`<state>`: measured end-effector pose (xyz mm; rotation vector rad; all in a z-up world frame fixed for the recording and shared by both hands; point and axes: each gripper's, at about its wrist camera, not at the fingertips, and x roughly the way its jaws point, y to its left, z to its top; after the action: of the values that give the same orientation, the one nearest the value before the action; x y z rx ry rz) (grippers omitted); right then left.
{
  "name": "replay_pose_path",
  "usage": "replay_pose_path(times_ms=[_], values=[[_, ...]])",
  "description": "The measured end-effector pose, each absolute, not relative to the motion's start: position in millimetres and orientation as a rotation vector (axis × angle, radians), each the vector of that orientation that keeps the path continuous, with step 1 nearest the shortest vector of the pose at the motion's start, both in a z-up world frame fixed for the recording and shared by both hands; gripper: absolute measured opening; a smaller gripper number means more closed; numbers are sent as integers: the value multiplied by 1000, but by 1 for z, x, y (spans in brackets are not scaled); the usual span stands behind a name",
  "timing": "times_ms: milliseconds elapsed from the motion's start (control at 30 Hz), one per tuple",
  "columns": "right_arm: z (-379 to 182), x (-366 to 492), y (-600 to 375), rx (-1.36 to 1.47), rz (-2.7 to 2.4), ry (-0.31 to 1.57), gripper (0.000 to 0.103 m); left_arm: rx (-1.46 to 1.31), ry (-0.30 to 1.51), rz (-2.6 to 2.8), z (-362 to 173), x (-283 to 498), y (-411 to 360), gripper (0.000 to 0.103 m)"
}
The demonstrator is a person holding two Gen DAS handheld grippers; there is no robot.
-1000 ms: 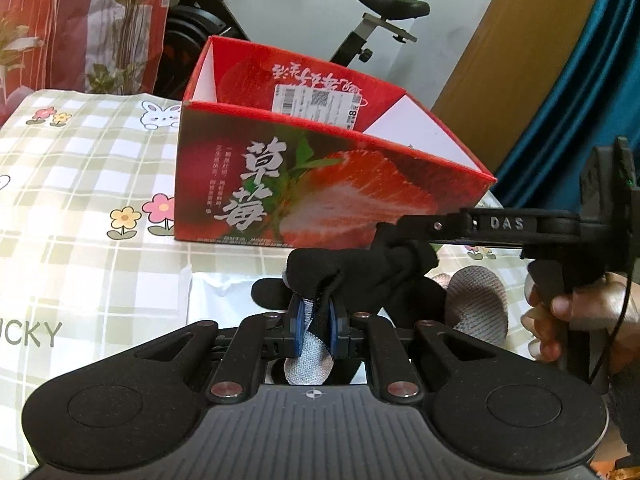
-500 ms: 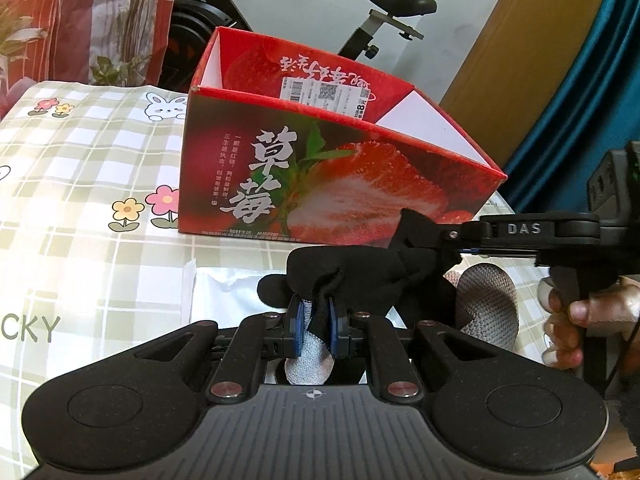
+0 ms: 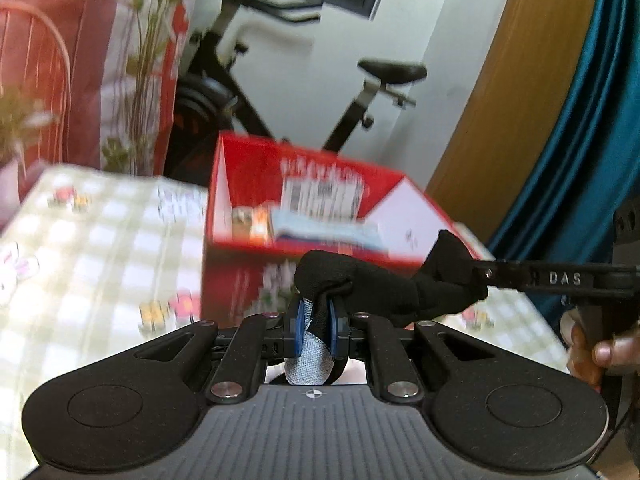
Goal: Organize soft objects
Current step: 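Lift the glove with the left gripper and carry it over the red box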
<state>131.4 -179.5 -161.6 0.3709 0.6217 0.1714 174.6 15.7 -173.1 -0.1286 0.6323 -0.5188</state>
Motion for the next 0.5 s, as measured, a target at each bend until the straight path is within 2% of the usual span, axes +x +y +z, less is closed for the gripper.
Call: replay_pose_path(times_ms=[267,500], values=[[-131,160,-188,366,167,528,19,-105,528,-503,-135,212,7,13],[-141,196,-202,402,98,525,18,-61,542,-500,-132,255,-9,13]])
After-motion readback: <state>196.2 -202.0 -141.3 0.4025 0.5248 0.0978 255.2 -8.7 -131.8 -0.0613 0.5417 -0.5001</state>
